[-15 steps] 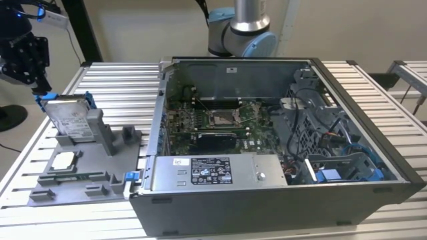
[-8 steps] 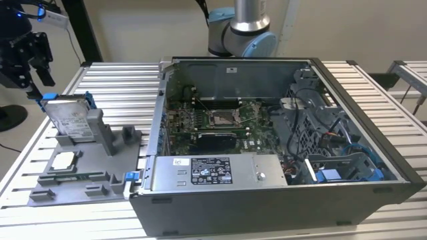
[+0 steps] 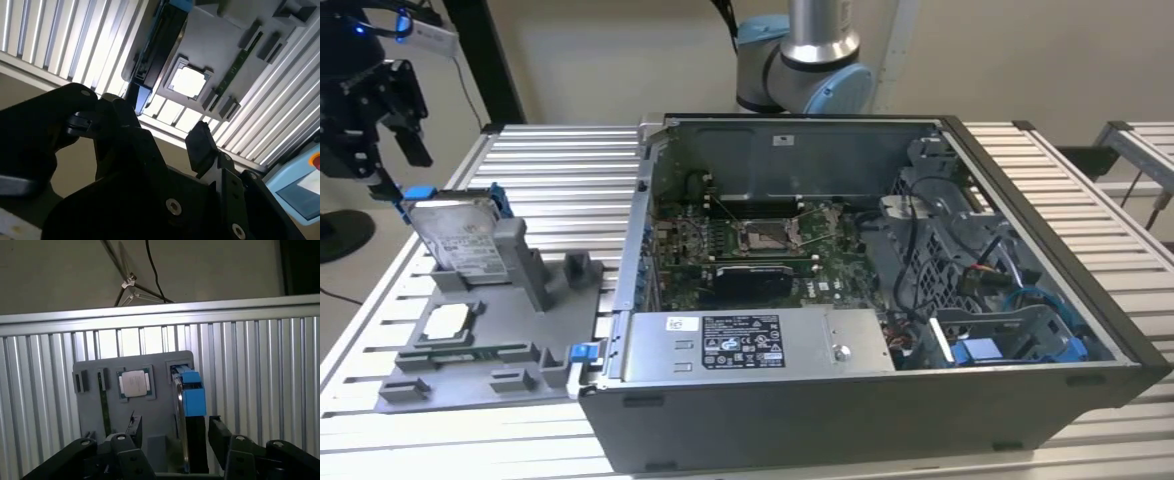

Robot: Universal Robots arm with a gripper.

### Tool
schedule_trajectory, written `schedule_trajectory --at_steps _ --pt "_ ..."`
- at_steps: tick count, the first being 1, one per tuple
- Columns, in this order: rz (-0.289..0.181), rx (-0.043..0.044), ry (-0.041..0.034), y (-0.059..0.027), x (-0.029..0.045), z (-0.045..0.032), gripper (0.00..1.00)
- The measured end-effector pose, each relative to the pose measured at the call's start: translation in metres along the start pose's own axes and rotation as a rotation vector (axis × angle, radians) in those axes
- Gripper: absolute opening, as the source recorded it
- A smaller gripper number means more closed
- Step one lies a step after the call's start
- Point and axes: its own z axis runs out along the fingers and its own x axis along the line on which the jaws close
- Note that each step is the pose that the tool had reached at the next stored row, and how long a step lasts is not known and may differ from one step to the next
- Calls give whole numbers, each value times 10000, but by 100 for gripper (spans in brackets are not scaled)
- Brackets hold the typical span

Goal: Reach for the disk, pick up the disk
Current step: 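Pick up the disk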

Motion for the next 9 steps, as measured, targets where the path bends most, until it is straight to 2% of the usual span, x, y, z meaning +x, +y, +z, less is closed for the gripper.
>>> schedule_trajectory --at_steps 5,9 --pt "1 -1 1 9 -107 76 100" --pt "2 0 1 39 -158 149 100"
